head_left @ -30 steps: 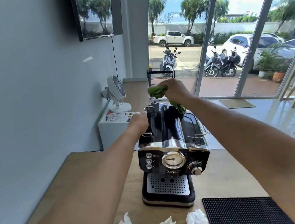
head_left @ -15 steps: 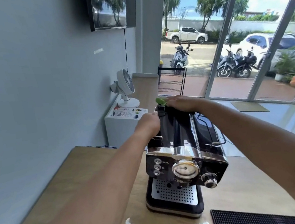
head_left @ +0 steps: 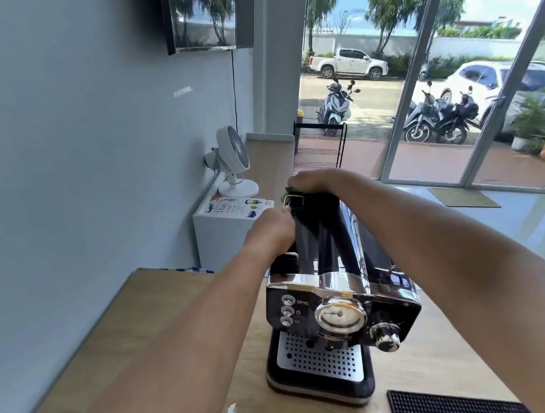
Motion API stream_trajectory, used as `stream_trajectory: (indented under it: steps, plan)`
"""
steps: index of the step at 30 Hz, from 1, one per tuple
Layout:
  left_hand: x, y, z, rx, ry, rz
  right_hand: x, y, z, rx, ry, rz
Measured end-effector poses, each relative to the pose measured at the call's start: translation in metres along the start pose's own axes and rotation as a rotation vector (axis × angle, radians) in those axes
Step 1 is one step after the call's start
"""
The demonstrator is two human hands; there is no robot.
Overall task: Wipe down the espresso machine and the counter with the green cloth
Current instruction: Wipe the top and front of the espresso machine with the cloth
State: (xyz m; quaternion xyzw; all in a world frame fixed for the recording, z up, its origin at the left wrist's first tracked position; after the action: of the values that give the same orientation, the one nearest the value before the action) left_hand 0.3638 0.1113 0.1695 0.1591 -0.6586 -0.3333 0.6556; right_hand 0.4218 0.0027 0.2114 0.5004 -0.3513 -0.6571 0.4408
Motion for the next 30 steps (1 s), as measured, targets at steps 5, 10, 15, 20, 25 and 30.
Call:
stream_trajectory:
  steps: [5, 10, 15, 20, 25, 30]
  plan:
    - [-0.003, 0.0, -0.001, -0.004, 0.039, 0.004, -0.013, -0.006, 0.0, -0.056, 0.034, -0.038]
    - [-0.001, 0.001, 0.002, -0.004, 0.036, 0.011, 0.023, 0.01, 0.003, 0.023, -0.035, -0.058]
    - [-0.006, 0.003, 0.003, 0.007, 0.058, 0.018, 0.077, 0.021, 0.028, 0.095, -0.189, -0.15]
    - [-0.002, 0.003, 0.004, 0.0, 0.049, 0.006, 0.12, 0.026, 0.041, 0.171, -0.315, -0.1]
    - [0.003, 0.002, 0.007, -0.013, 0.023, 0.013, 0.124, 0.023, 0.066, 0.181, -0.429, -0.041]
    - [0.003, 0.002, 0.009, -0.021, 0.029, 0.026, 0.088, 0.033, 0.059, 0.37, -0.35, 0.135]
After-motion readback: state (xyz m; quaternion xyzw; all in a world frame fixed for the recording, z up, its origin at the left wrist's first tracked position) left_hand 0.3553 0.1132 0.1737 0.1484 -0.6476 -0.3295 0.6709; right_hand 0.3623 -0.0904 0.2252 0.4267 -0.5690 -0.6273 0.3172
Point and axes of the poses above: each hand's wrist, its own z-axis away from the middle knuckle, its own y-axis out of the back of the hand, x = y × z, the point moved 9 cm from there along -z, towards the middle knuckle, and after that the axes turned 6 degrees about -z, right-handed, at the moved point
